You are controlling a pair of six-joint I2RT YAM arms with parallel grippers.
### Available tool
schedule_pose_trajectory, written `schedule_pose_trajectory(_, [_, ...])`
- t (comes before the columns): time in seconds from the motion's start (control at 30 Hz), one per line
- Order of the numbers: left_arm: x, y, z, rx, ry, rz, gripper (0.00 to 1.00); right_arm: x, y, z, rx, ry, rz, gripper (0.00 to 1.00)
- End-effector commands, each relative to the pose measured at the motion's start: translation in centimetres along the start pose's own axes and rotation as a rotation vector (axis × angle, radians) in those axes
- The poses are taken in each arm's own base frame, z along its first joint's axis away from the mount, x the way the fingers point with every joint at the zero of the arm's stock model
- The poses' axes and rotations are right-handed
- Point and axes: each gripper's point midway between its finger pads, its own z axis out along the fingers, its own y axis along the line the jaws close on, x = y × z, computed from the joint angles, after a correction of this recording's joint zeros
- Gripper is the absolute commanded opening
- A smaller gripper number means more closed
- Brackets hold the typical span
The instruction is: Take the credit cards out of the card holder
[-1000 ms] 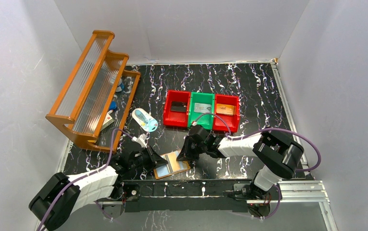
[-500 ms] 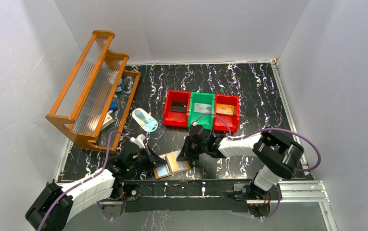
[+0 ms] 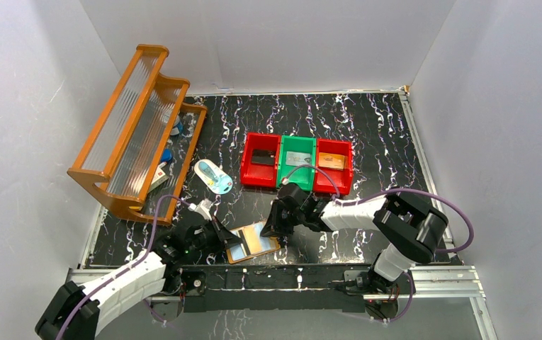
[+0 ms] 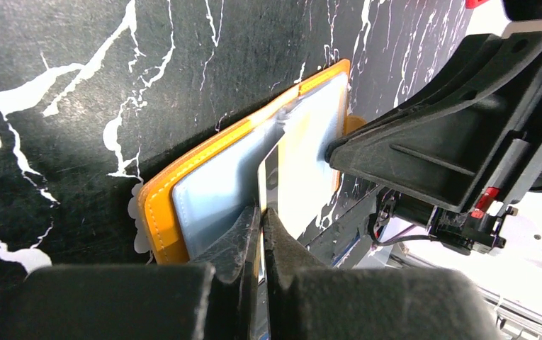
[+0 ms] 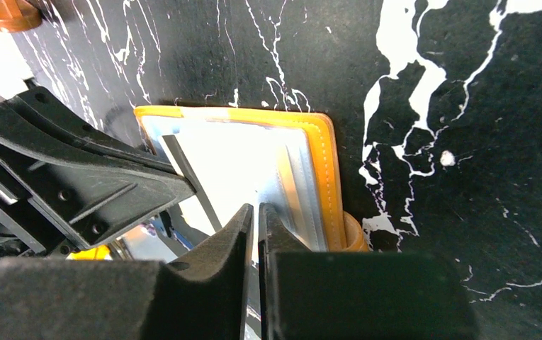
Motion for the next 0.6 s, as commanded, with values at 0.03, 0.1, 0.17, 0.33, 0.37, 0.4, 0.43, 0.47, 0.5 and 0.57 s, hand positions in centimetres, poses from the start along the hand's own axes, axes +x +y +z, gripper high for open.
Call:
schedule_pose_trajectory(0.03, [0.1, 1.0, -0.1, -0.059, 0.015, 0.019, 0.0, -0.4, -1.4, -1.2, 0.104, 0.013, -0.148, 0.2])
schedule_pose_trajectory(0.1, [0.1, 0.8, 0.0, -0.058, 0.017, 0.023, 0.0, -0.8, 0.9, -1.7, 0.033, 0.01, -0.191, 0.26])
schedule_pose_trajectory(0.17, [0.0, 0.7, 0.0, -0.055, 0.018, 0.028, 0.0, -1.0, 2.7, -1.9, -0.017, 0.023, -0.222, 0.32])
schedule_pose_trajectory(0.33, [0.0, 0.5, 0.0, -0.048, 0.019, 0.029, 0.0, -0.1, 3.6, -1.1, -0.056, 0.074, -0.244, 0.36])
schedule_pose_trajectory(0.37, [0.0, 0.5, 0.0, -0.048, 0.019, 0.03, 0.0, 0.1, 3.5, -0.9, -0.058, 0.09, -0.244, 0.36])
schedule_pose_trajectory(0.4, [0.0, 0.5, 0.0, -0.051, 0.019, 0.031, 0.0, 0.4, 3.4, -0.6, -0.061, 0.104, -0.245, 0.37])
schedule_pose_trajectory(0.43, [0.0, 0.4, 0.0, -0.049, 0.018, 0.035, 0.0, 0.6, 3.2, -0.3, -0.056, 0.114, -0.244, 0.37])
schedule_pose_trajectory(0.47, [0.0, 0.4, -0.1, -0.048, 0.017, 0.037, 0.01, 0.7, 2.8, 0.0, -0.04, 0.123, -0.238, 0.37])
schedule_pose_trajectory(0.5, [-0.1, 0.3, -0.1, -0.044, 0.015, 0.038, 0.02, 0.9, 2.2, 0.4, -0.018, 0.136, -0.233, 0.37])
schedule_pose_trajectory(0.57, [-0.1, 0.0, 0.0, -0.029, 0.017, 0.04, 0.05, 1.4, 1.1, 1.0, 0.024, 0.159, -0.226, 0.37])
